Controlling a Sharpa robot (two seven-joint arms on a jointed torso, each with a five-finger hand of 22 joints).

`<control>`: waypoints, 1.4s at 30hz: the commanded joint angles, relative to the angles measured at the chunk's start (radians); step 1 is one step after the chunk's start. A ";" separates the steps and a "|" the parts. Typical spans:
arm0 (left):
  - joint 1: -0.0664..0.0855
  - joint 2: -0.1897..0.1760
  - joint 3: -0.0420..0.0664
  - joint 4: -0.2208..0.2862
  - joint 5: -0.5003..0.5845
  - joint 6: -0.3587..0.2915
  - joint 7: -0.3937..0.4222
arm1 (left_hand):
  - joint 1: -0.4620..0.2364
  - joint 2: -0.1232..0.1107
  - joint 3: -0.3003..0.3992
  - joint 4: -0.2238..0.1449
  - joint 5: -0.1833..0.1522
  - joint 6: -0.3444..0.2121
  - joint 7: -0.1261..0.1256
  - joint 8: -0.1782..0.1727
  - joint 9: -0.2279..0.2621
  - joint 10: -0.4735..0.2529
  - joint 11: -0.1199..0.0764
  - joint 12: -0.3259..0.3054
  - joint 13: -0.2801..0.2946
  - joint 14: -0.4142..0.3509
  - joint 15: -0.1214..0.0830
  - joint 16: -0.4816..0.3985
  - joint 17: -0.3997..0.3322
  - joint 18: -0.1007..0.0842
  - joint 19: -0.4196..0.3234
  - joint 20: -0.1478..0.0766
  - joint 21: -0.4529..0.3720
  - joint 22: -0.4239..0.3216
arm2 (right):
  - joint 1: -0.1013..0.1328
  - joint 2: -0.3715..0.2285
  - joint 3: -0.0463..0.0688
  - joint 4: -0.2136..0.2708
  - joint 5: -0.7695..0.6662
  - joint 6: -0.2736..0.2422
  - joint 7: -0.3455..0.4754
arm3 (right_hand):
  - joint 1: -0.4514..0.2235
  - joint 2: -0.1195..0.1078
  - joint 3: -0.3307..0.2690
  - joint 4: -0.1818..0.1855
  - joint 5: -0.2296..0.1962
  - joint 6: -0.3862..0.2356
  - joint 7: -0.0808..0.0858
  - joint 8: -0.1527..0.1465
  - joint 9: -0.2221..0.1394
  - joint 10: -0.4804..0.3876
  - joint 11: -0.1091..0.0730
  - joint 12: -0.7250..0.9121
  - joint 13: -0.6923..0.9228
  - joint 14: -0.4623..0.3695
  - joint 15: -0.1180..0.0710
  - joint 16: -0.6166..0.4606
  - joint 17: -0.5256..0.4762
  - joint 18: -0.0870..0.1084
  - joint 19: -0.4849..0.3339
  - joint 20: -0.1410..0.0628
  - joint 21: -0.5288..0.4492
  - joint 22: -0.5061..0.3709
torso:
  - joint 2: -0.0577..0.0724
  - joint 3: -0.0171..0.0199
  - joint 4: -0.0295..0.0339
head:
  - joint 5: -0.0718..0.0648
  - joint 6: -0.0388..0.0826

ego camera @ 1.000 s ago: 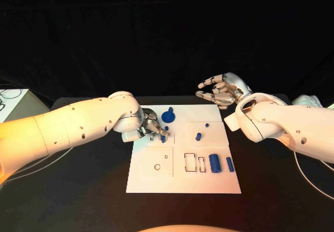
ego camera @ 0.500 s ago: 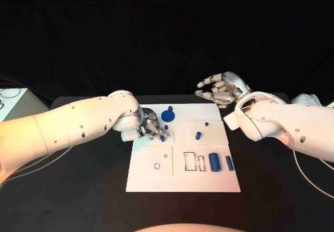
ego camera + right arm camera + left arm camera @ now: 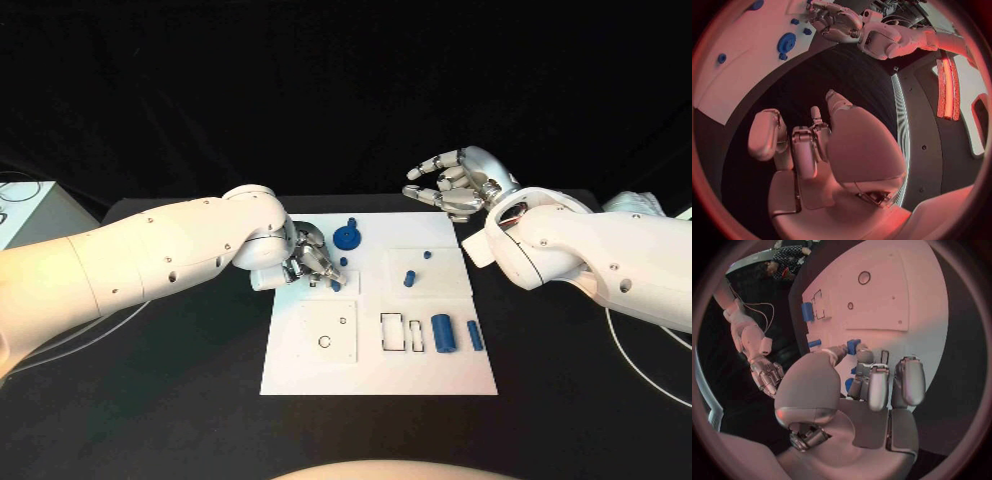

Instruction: Assemble the parts on the task board

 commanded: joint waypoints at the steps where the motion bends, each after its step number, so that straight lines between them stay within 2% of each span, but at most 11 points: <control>1: 0.000 0.007 -0.001 -0.002 0.007 0.015 0.007 | 0.021 0.007 0.033 -0.014 -0.002 0.002 -0.010 0.006 0.011 0.003 -0.008 -0.003 0.004 0.066 -0.008 0.004 0.185 -0.020 0.002 -0.007 0.005 0.002 | -0.001 0.001 0.000 0.000 -0.005 0.016 0.005 | -0.009 0.002 0.004 0.000 0.006 -0.003 -0.002 0.004 0.001 -0.004 -0.003 0.000 0.110 0.103 0.001 0.002 0.258 0.017 -0.006 -0.001 -0.002 -0.001 | 0.000 0.0006 0.0002 | -0.001 -0.002; 8: 0.000 0.007 -0.002 -0.006 0.007 0.017 0.010 | 0.026 -0.002 0.118 -0.050 -0.004 -0.002 -0.012 0.007 0.036 0.012 -0.011 -0.005 0.008 0.068 -0.010 0.006 0.190 -0.021 0.004 -0.010 0.007 0.008 | -0.001 0.002 0.000 0.001 -0.003 0.019 0.006 | -0.009 0.002 0.004 0.000 0.006 -0.003 -0.002 0.004 0.001 -0.004 -0.003 0.000 0.110 0.103 0.001 0.002 0.258 0.017 -0.006 -0.001 -0.002 -0.001 | -0.001 0.0007 0.0002 | -0.001 -0.005; 15: 0.000 -0.001 -0.002 0.001 0.025 -0.015 0.023 | -0.003 -0.032 0.293 -0.144 -0.001 -0.007 -0.011 0.020 0.089 0.032 -0.014 -0.005 0.018 0.073 -0.011 0.010 0.200 -0.022 0.010 -0.013 0.010 0.017 | -0.001 0.001 0.000 0.000 -0.003 0.023 0.006 | -0.009 0.003 0.005 0.000 0.006 -0.003 -0.003 0.005 0.001 -0.004 -0.003 -0.001 0.110 0.102 0.001 0.000 0.256 0.017 -0.007 -0.001 -0.004 -0.002 | -0.001 0.0005 0.0012 | -0.001 -0.004; 22: 0.000 -0.026 -0.001 0.034 0.061 -0.079 0.042 | -0.041 -0.051 0.365 -0.189 0.010 0.007 -0.015 0.032 0.118 0.070 -0.017 0.020 0.056 0.081 -0.017 0.020 0.215 -0.025 0.019 -0.016 0.015 0.030 | -0.002 -0.002 0.000 0.000 -0.003 0.024 0.006 | -0.010 0.004 0.007 0.000 0.008 -0.003 -0.003 0.005 0.001 -0.005 -0.003 -0.001 0.109 0.102 0.001 0.001 0.256 0.018 -0.007 -0.001 -0.006 -0.003 | -0.002 0.0008 0.0018 | 0.000 -0.002; 25: 0.000 -0.039 0.002 0.050 0.070 -0.108 0.049 | -0.063 -0.067 0.394 -0.210 0.055 0.019 -0.018 0.036 0.130 0.088 -0.021 0.030 0.070 0.087 -0.021 0.028 0.226 -0.028 0.030 -0.020 0.021 0.044 | -0.002 -0.004 0.000 0.001 -0.003 0.024 0.006 | -0.010 0.004 0.007 0.000 0.008 -0.003 -0.003 0.005 0.001 -0.005 -0.003 -0.001 0.109 0.102 0.001 0.001 0.256 0.018 -0.007 -0.001 -0.006 -0.003 | -0.002 0.0014 0.0028 | 0.002 -0.002; 27: 0.000 -0.047 0.004 0.059 0.073 -0.124 0.055 | -0.081 -0.081 0.407 -0.226 0.124 0.033 -0.022 0.038 0.139 0.106 -0.026 0.038 0.084 0.092 -0.025 0.035 0.238 -0.031 0.041 -0.024 0.027 0.058 | -0.002 -0.005 0.000 0.001 -0.003 0.024 0.006 | -0.010 0.004 0.007 0.000 0.008 -0.003 -0.003 0.005 0.001 -0.005 -0.003 -0.001 0.109 0.102 0.001 0.001 0.256 0.018 -0.007 -0.001 -0.006 -0.003 | -0.002 0.0015 0.0033 | 0.002 -0.002; 29: 0.000 -0.055 0.005 0.067 0.074 -0.138 0.060 | -0.090 -0.087 0.411 -0.235 0.154 0.042 -0.025 0.038 0.143 0.116 -0.028 0.042 0.092 0.094 -0.028 0.040 0.243 -0.032 0.047 -0.026 0.030 0.066 | -0.002 -0.007 0.000 0.001 -0.003 0.023 0.006 | -0.010 0.004 0.007 0.000 0.008 -0.003 -0.003 0.006 0.001 -0.004 -0.003 0.000 0.110 0.102 0.001 0.001 0.256 0.018 -0.007 -0.001 -0.006 -0.003 | -0.003 0.0015 0.0033 | 0.003 -0.002; 30: 0.000 -0.058 0.006 0.071 0.073 -0.145 0.062 | -0.095 -0.097 0.413 -0.244 0.197 0.052 -0.029 0.038 0.146 0.129 -0.031 0.050 0.106 0.096 -0.031 0.043 0.248 -0.033 0.051 -0.029 0.032 0.070 | -0.002 -0.007 0.000 0.001 -0.003 0.023 0.006 | -0.010 0.004 0.007 0.000 0.008 -0.003 -0.003 0.006 0.001 -0.004 -0.003 0.000 0.110 0.102 0.001 0.001 0.256 0.018 -0.007 -0.001 -0.006 -0.003 | -0.002 0.0014 0.0031 | 0.003 -0.002; 31: 0.000 -0.060 0.006 0.074 0.071 -0.151 0.064 | -0.100 -0.103 0.413 -0.251 0.224 0.061 -0.031 0.037 0.147 0.139 -0.034 0.056 0.116 0.097 -0.033 0.045 0.251 -0.034 0.053 -0.031 0.033 0.073 | -0.002 -0.008 0.000 0.001 -0.003 0.022 0.006 | -0.010 0.004 0.007 0.000 0.008 -0.003 -0.003 0.006 0.001 -0.004 -0.003 0.000 0.110 0.102 0.001 0.001 0.256 0.018 -0.007 -0.001 -0.006 -0.003 | -0.002 0.0011 0.0030 | 0.004 -0.002; 37: 0.000 -0.063 0.005 0.081 0.024 -0.186 0.070 | -0.110 -0.111 0.411 -0.263 0.278 0.077 -0.035 0.030 0.152 0.158 -0.039 0.067 0.138 0.099 -0.038 0.047 0.254 -0.035 0.060 -0.037 0.037 0.082 | -0.002 -0.009 0.000 0.000 -0.003 0.022 0.005 | -0.010 0.004 0.007 0.000 0.008 -0.003 -0.003 0.006 0.001 -0.004 -0.003 0.000 0.110 0.102 0.001 0.001 0.256 0.018 -0.007 -0.001 -0.006 -0.003 | -0.001 0.0012 0.0026 | 0.010 -0.002; 42: 0.000 -0.055 0.001 0.076 -0.045 -0.200 0.066 | -0.111 -0.112 0.411 -0.265 0.288 0.080 -0.036 0.029 0.153 0.162 -0.040 0.071 0.143 0.099 -0.039 0.047 0.254 -0.036 0.063 -0.038 0.039 0.087 | -0.003 -0.009 -0.001 0.000 -0.003 0.022 0.005 | -0.010 0.004 0.007 0.000 0.008 -0.003 -0.003 0.006 0.001 -0.004 -0.003 0.000 0.110 0.102 0.001 0.001 0.256 0.018 -0.007 -0.001 -0.006 -0.003 | -0.001 0.0018 0.0013 | 0.014 -0.002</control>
